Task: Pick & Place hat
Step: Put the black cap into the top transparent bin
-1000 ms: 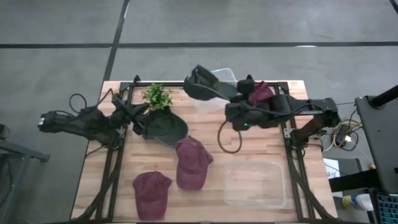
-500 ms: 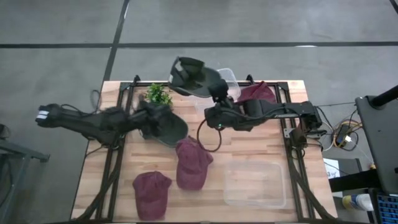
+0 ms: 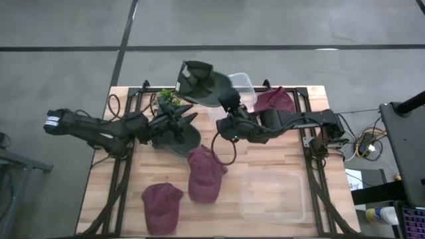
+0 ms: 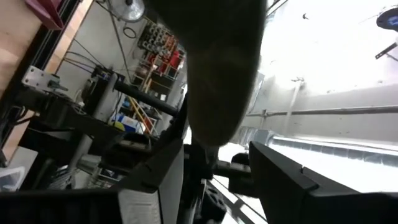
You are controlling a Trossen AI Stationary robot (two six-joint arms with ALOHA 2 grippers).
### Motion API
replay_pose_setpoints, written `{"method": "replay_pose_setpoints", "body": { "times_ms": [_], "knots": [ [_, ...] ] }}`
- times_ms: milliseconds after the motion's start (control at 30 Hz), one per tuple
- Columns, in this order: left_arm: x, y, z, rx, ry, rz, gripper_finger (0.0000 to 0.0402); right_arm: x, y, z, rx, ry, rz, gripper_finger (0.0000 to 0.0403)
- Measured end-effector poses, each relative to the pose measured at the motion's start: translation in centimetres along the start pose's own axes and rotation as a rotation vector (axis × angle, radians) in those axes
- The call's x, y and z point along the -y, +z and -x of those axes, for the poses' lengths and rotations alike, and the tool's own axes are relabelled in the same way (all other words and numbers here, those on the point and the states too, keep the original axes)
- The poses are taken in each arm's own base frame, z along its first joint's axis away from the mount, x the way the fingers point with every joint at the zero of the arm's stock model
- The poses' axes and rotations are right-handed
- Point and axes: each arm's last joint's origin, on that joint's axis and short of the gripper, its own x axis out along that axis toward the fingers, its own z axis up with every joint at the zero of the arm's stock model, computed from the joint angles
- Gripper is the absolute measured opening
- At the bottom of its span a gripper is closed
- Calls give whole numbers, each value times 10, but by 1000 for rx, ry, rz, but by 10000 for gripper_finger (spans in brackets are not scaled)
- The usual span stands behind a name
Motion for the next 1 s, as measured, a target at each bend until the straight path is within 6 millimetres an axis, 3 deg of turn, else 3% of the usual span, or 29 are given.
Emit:
{"method": "replay_pose_setpoints", "body": {
  "times_ms": [200,600,700,833,1000],
  "knots": [
    [7,0,2,1,-24,0,174,-11,10,10,33,1,47,12],
    [-7,2,1,-40,88,32,169,-15,19,23,80,-20,47,12],
    [-9,2,1,-55,113,23,134,-15,19,23,81,-19,45,12],
    [-9,2,1,-70,118,-5,31,-13,18,24,86,-18,20,13],
    [-7,3,1,-68,114,-55,8,-13,17,24,92,-10,-112,28]
  ]
}}
